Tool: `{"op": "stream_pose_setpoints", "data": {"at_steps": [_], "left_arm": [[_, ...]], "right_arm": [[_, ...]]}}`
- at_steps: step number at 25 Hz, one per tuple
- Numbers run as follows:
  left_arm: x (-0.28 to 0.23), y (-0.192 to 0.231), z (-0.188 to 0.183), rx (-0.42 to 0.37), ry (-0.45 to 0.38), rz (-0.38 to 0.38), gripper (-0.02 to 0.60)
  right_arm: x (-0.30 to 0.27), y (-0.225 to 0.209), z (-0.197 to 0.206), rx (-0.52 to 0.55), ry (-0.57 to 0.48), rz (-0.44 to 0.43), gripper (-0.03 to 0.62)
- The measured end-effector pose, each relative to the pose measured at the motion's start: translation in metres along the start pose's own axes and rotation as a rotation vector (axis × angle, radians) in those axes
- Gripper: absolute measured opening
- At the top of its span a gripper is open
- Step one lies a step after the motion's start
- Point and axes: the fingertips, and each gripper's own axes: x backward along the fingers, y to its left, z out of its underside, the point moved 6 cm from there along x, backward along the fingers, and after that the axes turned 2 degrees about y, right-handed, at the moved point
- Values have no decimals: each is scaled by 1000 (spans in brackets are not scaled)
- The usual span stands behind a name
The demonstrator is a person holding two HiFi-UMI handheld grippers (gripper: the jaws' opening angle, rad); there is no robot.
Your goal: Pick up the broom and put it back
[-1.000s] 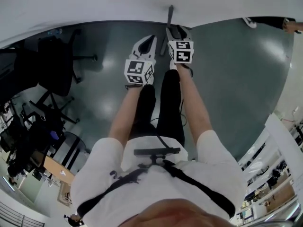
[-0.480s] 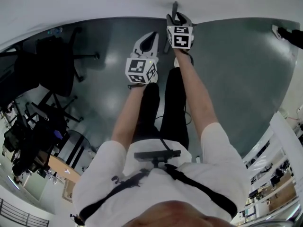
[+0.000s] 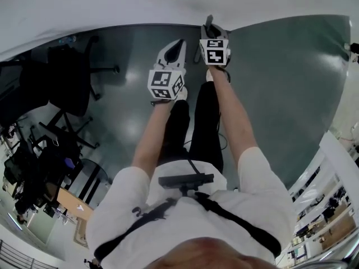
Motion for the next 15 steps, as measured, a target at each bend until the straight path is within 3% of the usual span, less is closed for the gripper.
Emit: {"op": "stream_pose_setpoints", "data": {"at_steps": [9,15], "left_arm": [[61,-15,-20,-13,-12,50,12],[98,-28,-56,-65,-39,96,12]], "right_arm": [[87,35,21,-28,19,54,91],[164,56,-19,-51,-111,110,91]]}}
